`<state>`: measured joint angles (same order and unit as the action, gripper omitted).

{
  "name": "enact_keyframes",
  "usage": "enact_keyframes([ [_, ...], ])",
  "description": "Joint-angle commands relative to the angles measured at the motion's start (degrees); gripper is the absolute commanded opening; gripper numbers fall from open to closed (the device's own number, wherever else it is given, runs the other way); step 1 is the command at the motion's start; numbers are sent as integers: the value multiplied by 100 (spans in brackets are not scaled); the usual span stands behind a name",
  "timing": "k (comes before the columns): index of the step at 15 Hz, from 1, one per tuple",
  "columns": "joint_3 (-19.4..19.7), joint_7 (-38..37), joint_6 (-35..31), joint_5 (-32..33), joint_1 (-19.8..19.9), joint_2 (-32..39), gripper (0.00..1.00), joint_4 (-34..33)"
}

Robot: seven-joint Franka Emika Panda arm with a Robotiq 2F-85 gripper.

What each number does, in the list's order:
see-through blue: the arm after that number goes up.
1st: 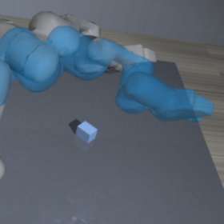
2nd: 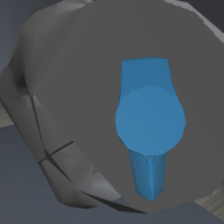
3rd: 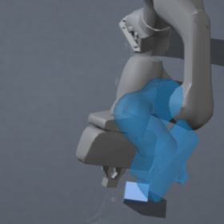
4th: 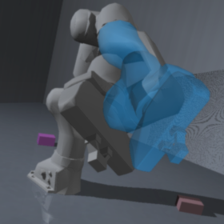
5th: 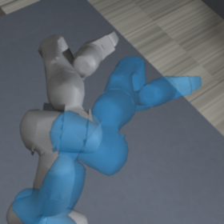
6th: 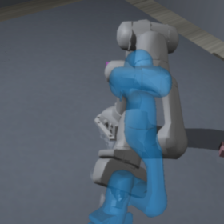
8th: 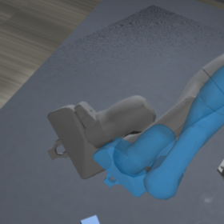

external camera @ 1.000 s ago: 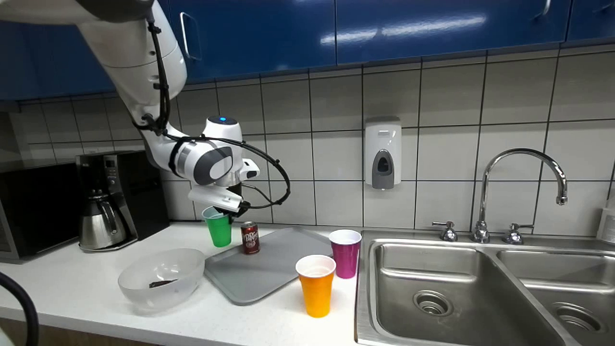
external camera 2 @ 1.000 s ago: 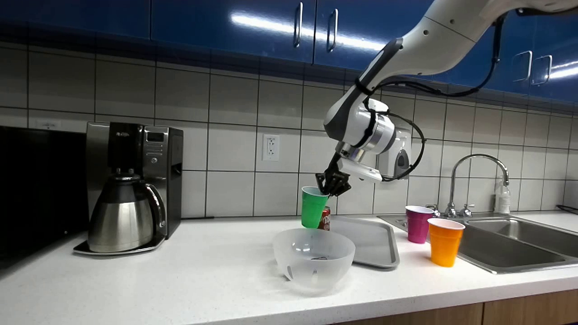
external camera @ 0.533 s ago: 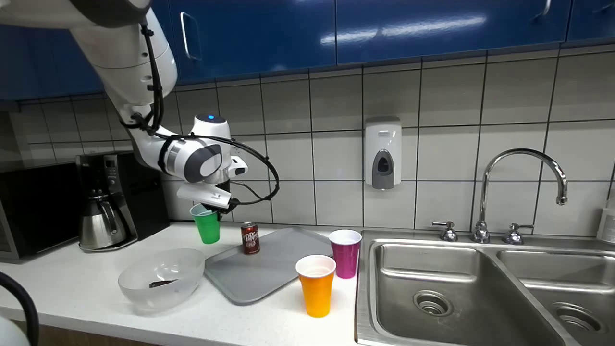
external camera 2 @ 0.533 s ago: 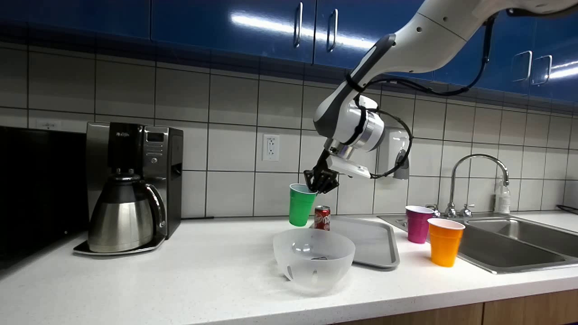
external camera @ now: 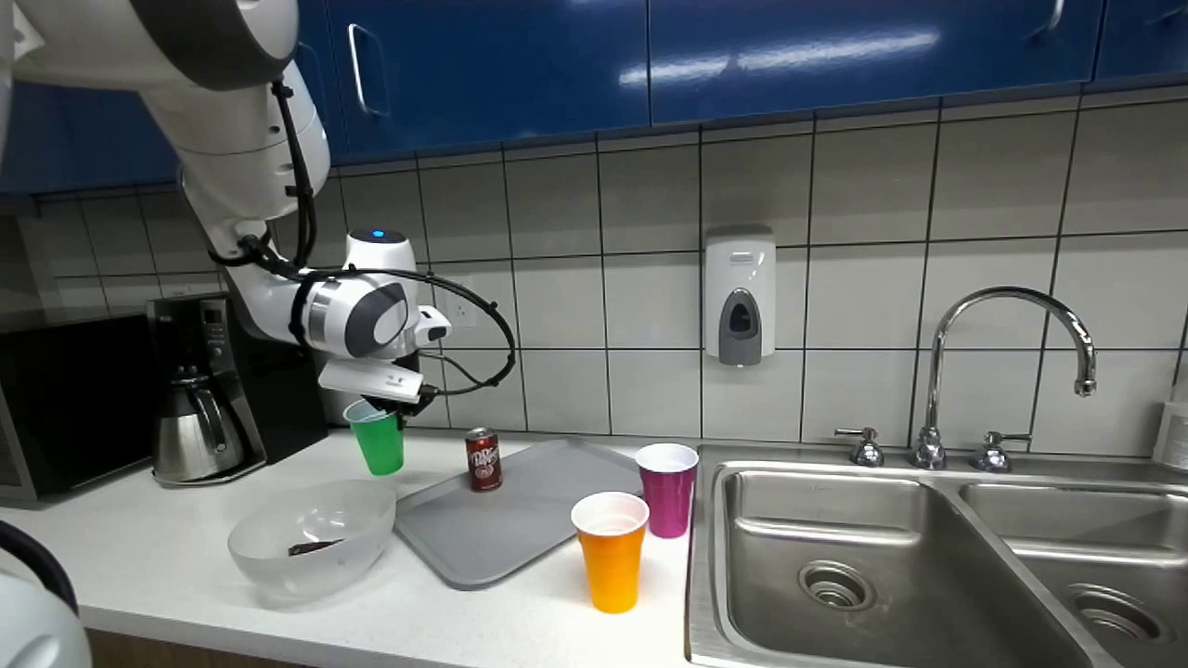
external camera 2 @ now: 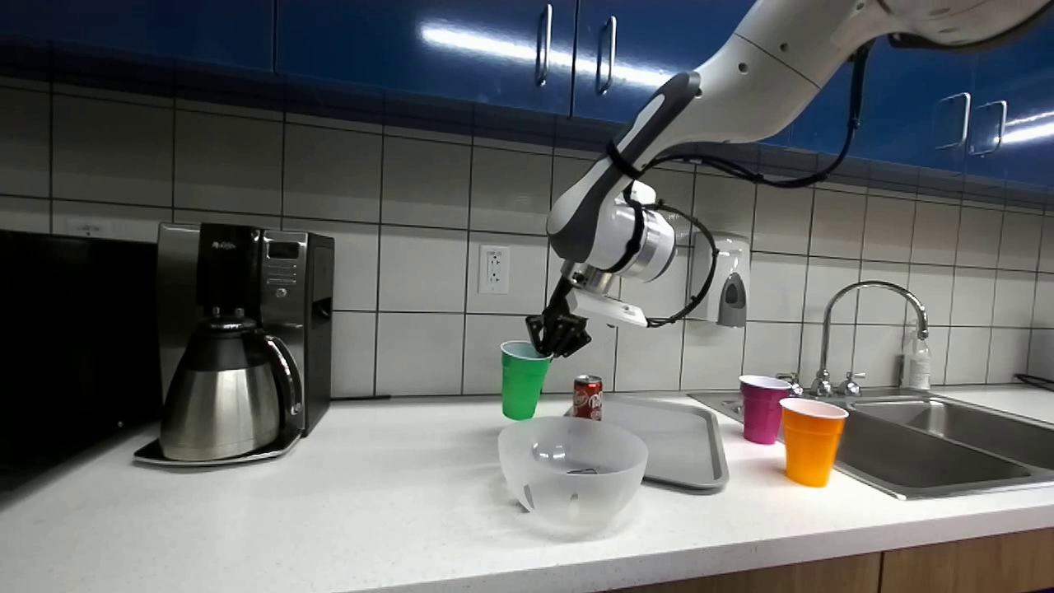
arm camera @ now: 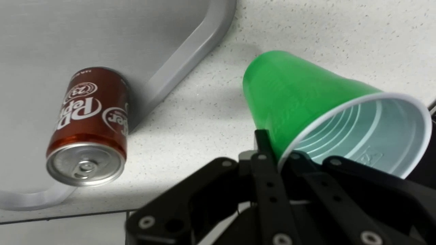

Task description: Remove the cups from the tray.

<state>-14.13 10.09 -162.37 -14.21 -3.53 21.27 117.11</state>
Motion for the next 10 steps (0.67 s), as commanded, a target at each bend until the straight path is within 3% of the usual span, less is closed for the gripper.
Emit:
enact_keyframes([
  [1,265,-551,166,461,-342,257,1,-425],
  [10,469,-943,597,858,-633,525,1,-826],
])
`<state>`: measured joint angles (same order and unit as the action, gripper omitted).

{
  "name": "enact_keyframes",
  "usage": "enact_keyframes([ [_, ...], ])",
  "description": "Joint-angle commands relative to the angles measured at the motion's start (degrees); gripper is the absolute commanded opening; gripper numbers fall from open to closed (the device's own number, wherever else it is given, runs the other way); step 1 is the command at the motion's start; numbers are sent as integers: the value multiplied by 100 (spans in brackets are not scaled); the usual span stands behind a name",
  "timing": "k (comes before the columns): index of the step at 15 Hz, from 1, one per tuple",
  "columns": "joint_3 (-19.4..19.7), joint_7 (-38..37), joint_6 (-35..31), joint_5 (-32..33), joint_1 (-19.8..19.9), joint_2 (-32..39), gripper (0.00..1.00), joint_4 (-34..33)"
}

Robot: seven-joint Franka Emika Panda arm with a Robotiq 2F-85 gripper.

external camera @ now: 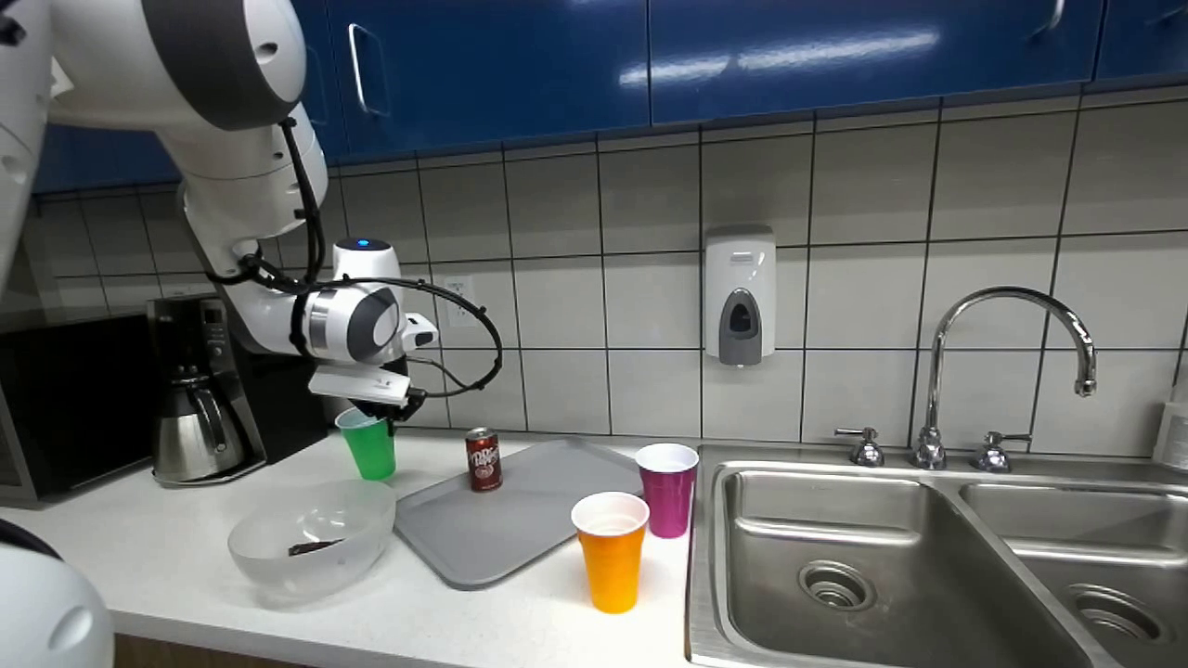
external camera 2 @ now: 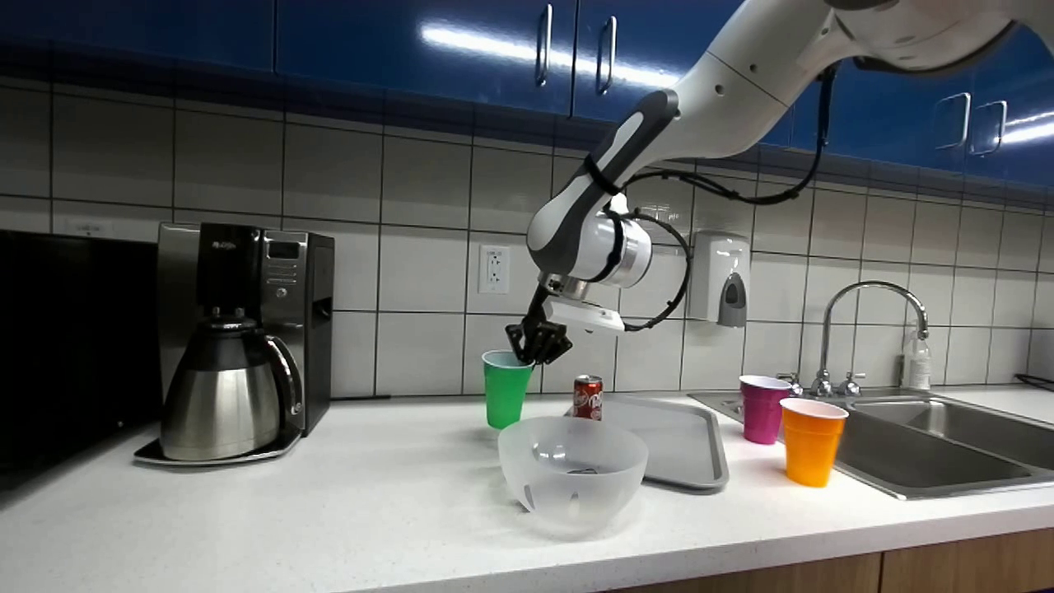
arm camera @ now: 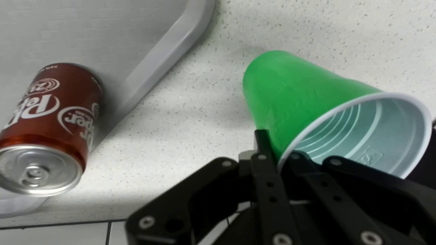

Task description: Remove the cups from the tray.

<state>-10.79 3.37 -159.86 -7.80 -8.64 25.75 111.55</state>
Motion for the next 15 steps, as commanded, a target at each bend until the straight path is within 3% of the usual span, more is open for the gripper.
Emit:
enact_keyframes([
  [1,151,-283,425,243,-133,82,1,-300],
  [15,254,-322,968,492,-206,120,1,-541],
])
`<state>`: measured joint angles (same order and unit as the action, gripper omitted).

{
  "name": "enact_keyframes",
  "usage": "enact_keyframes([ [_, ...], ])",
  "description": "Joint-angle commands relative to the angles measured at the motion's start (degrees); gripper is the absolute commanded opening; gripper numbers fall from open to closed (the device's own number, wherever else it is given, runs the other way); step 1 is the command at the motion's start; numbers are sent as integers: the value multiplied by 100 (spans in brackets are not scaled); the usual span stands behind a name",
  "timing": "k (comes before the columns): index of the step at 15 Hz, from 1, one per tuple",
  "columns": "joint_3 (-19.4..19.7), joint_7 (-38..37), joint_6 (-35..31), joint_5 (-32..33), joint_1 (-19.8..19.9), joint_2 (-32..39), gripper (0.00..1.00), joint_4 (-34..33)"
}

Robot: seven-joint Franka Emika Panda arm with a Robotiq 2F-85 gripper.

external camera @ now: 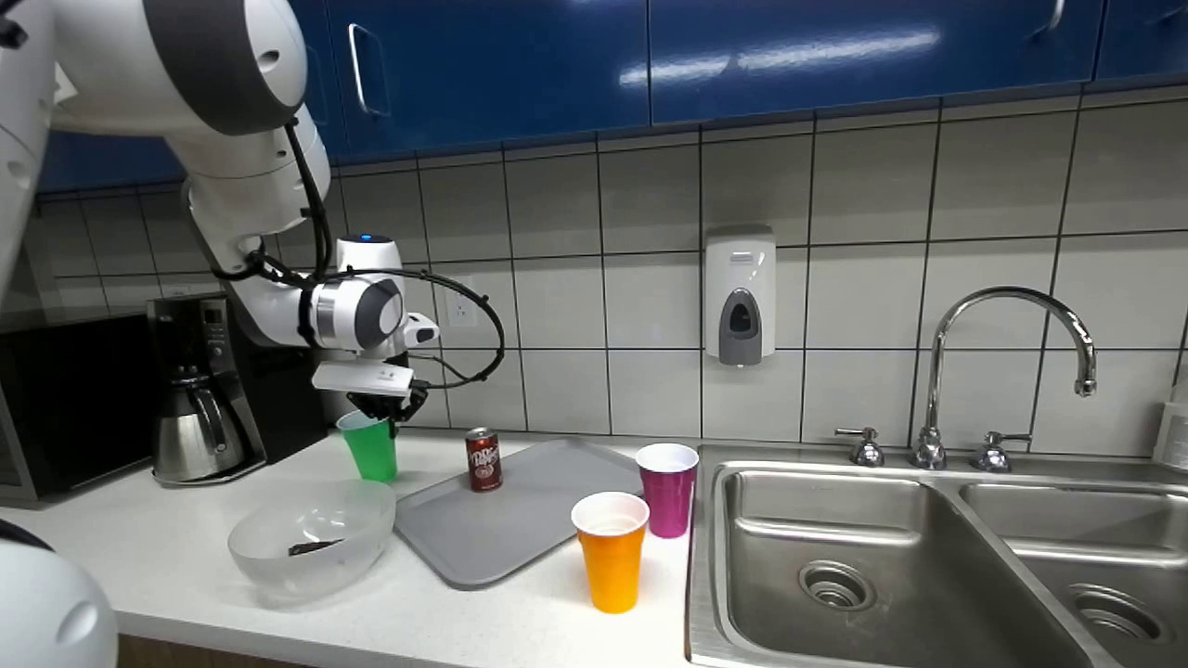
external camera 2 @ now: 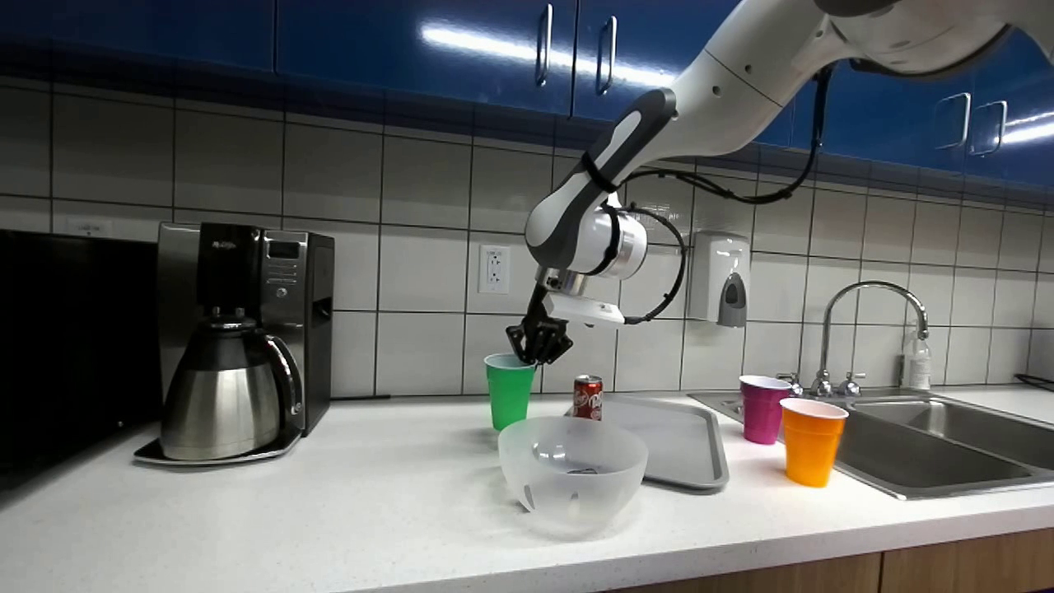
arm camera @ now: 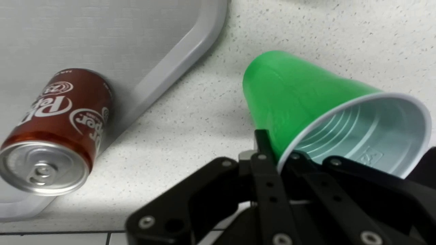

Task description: Remove the cups from the tray.

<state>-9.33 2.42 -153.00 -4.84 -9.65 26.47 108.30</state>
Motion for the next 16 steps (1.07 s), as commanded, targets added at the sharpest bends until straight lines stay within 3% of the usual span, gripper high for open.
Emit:
enact_keyframes([
  [1,112,-230,309,207,-107,50,1,-228],
  [2,113,-242,326,208,-109,51,28,-237],
  [4,111,-246,335,196,-110,58,35,-254],
  [12,94,-303,286,151,-108,99,95,-294],
  [16,85,-363,239,117,-107,115,100,-300],
])
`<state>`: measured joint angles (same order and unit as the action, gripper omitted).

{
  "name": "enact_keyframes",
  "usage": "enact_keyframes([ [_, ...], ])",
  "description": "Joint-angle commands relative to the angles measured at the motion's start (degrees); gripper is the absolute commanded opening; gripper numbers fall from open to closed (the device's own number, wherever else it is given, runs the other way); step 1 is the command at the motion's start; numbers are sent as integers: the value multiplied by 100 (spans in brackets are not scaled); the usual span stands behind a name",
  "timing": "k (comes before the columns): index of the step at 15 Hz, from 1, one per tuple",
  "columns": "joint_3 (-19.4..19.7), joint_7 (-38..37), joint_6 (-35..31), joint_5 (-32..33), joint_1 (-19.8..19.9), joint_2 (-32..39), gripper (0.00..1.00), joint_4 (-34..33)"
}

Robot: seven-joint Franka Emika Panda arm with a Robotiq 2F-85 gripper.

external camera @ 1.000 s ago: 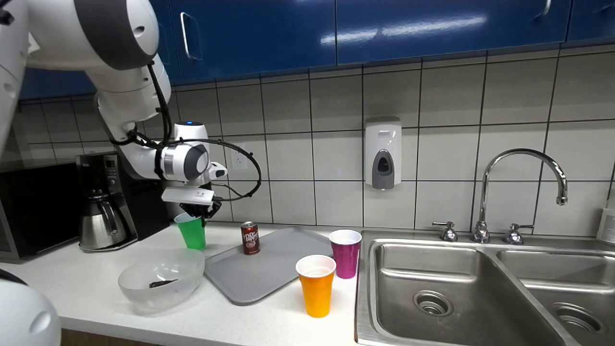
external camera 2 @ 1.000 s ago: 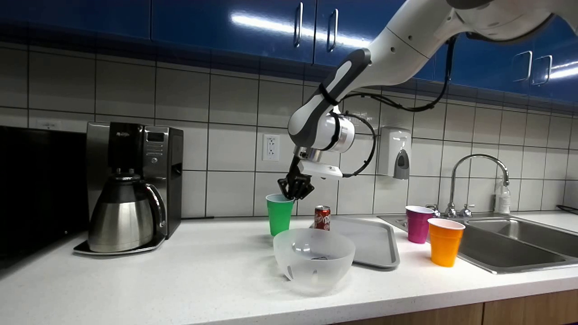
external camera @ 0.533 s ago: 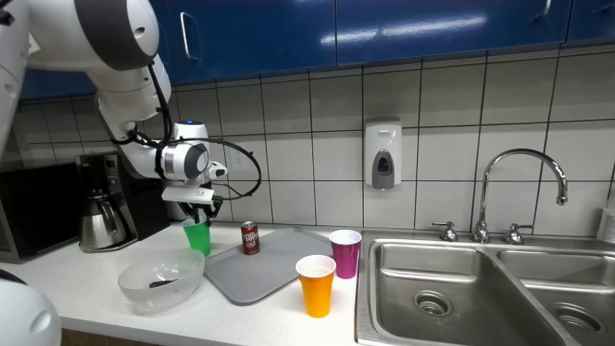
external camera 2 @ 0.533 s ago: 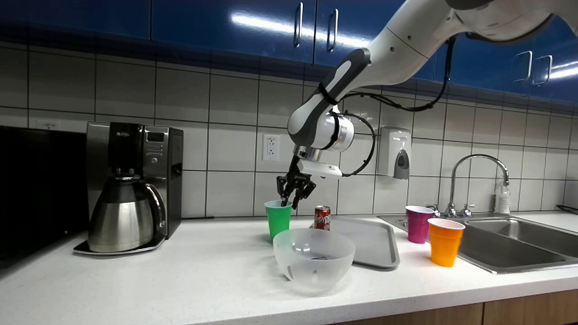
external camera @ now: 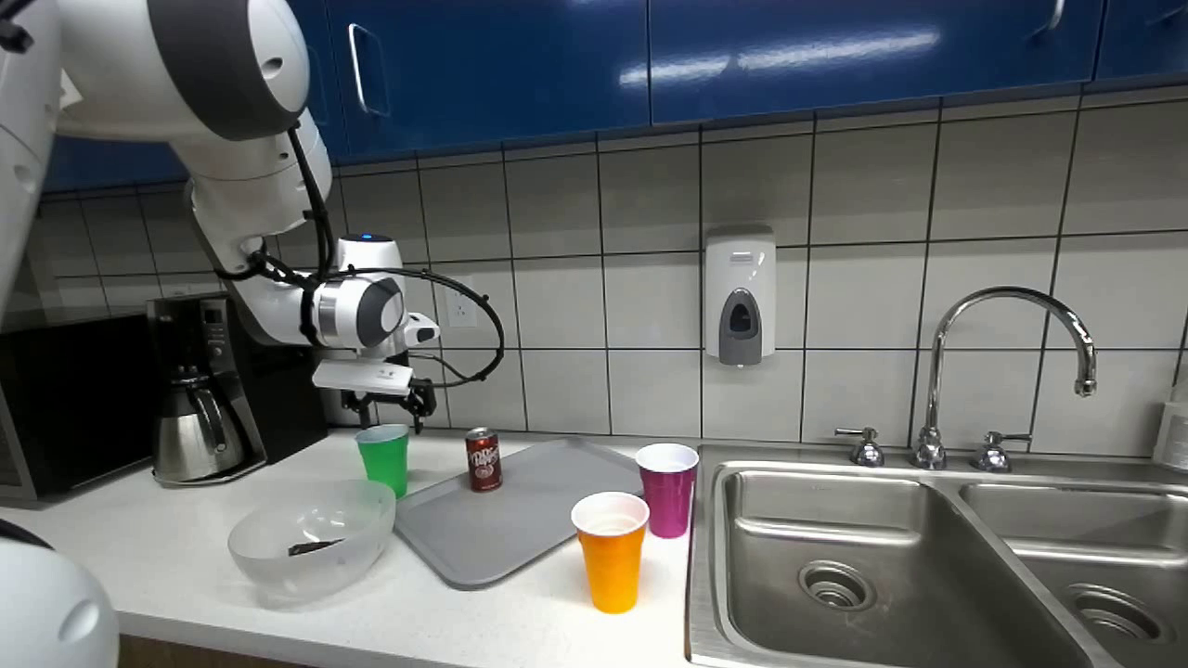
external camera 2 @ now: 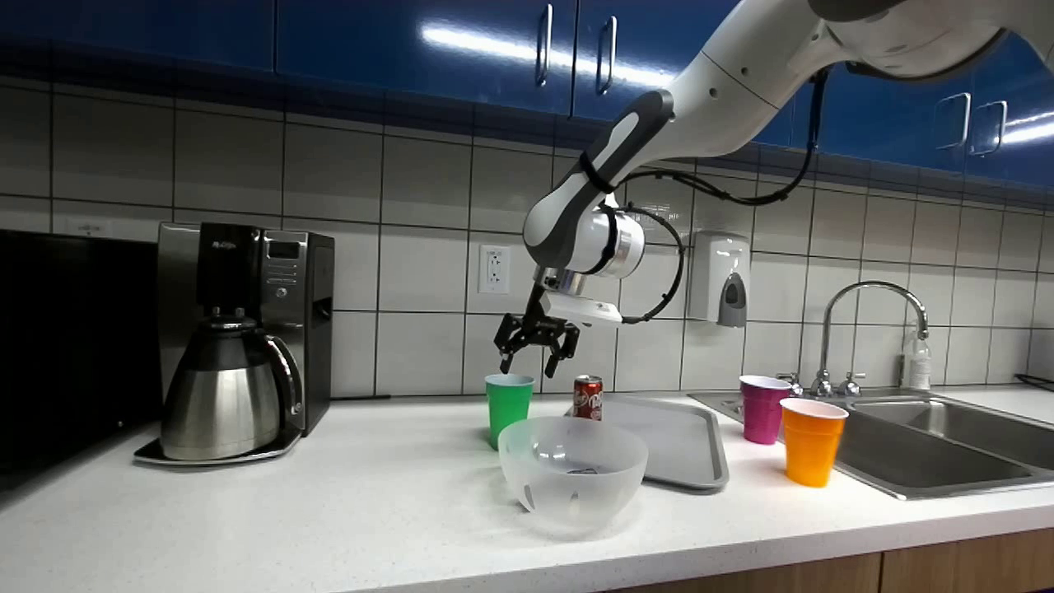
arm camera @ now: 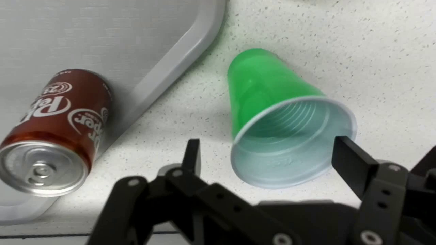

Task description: Remove the cups from the tray.

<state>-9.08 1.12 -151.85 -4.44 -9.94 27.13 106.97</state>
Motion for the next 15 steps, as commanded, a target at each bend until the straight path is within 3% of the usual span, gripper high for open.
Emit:
enact_keyframes([
  [1,54,-248,112,66,-76,51,100,-168],
  [11,-149,-81,106,-146,37,113,100,-233],
  [12,-342,377,-95,-452,424,-440,100,538],
  [13,-472,630,-253,-642,572,-608,100,721],
  [14,-179,115,-70,-307,145,-62,100,95],
  [15,-256,301,-143,-442,270,-159,100,235],
])
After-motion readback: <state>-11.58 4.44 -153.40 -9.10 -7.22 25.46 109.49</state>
